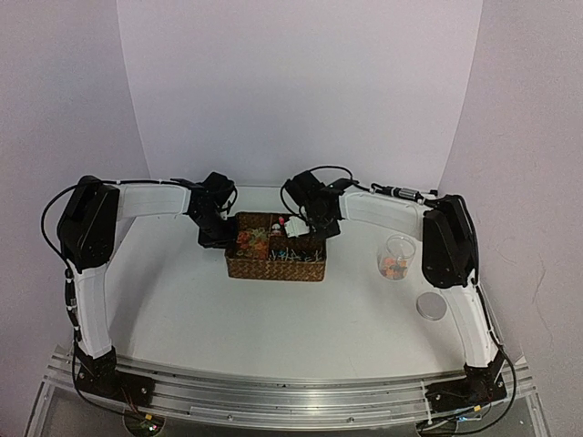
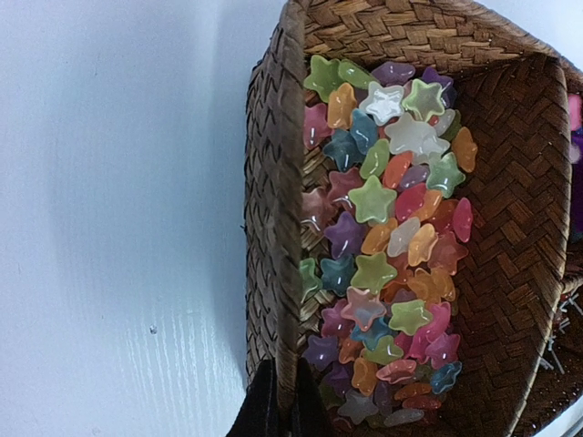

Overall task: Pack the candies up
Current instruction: Scoop the fake candies from the storage box.

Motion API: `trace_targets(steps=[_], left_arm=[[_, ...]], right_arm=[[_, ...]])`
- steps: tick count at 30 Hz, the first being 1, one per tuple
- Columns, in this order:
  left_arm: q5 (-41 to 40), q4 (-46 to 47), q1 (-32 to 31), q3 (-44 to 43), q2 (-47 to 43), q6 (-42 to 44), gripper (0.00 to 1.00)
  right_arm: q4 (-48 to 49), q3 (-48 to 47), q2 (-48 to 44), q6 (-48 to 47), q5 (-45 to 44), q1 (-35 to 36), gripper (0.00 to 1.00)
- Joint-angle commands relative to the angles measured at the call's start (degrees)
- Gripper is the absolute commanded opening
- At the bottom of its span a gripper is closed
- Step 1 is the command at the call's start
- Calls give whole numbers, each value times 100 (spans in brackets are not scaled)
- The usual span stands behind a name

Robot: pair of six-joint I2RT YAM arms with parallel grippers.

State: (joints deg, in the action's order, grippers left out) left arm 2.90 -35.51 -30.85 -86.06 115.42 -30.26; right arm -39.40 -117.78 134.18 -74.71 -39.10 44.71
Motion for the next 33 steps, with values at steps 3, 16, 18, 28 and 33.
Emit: trace_targets(steps=[3,16,18,28,33], left_arm=[[159,-152,-44,-83,60,2,0],[190,-176,15,-26,81,-76,0],[194,-174,27,-16,82,-84,0],[184,-181,53,-14,79,-101,0],[167,-186,62,-17,79,-102,0]], right_arm=[[-432,-560,372,495,2493,236,0],[-432,-271,-138,2392,3498,-367,0],[-438,-135,-273,2355,3362,-401,0],[-513,109,-686,2655,3986,-815,0],[-625,264,-783,2584,3933,-891,0]])
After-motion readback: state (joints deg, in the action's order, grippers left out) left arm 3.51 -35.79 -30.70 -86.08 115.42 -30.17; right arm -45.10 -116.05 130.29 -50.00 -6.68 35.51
